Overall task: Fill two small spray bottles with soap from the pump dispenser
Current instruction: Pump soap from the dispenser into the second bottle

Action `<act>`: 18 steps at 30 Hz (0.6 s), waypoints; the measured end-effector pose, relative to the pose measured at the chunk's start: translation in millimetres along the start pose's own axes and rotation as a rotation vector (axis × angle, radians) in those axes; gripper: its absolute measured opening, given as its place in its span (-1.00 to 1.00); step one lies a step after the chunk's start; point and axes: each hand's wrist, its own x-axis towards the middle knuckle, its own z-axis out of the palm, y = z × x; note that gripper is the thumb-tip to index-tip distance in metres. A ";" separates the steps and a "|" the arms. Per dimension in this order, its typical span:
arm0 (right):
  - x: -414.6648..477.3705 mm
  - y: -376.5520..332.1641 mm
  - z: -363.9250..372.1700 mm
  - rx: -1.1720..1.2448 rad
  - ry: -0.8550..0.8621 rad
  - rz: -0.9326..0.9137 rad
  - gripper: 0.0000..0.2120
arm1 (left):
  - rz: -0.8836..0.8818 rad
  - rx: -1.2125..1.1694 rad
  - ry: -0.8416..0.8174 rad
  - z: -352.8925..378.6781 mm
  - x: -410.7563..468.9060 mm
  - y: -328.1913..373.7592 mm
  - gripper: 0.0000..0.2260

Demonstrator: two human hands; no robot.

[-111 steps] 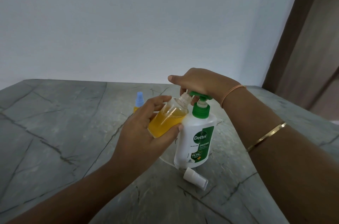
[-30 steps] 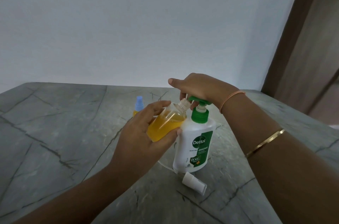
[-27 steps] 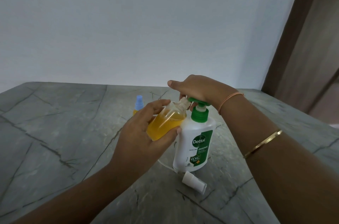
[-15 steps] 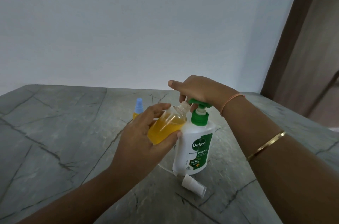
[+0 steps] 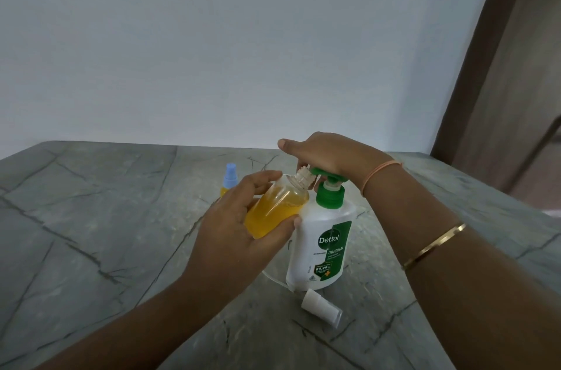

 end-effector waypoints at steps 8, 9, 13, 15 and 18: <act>2.0 3.0 -6.3 0.014 0.029 -0.016 -0.48 | 0.005 -0.005 0.003 1.3 -1.8 -0.2 -0.51; 1.5 3.0 -6.4 0.021 0.024 -0.010 -0.49 | 0.005 -0.003 0.004 1.6 -1.9 -0.1 -0.50; -0.7 -1.2 -4.1 0.026 0.012 -0.008 -0.48 | 0.006 -0.005 0.002 1.4 -2.0 0.1 -0.52; -0.8 -2.8 -2.4 0.030 0.004 -0.008 -0.45 | -0.001 -0.001 -0.001 1.1 -1.7 -0.3 -0.53; -1.1 -1.1 0.6 0.015 -0.013 0.000 -0.46 | -0.002 0.001 -0.001 0.5 -0.6 -1.5 -0.55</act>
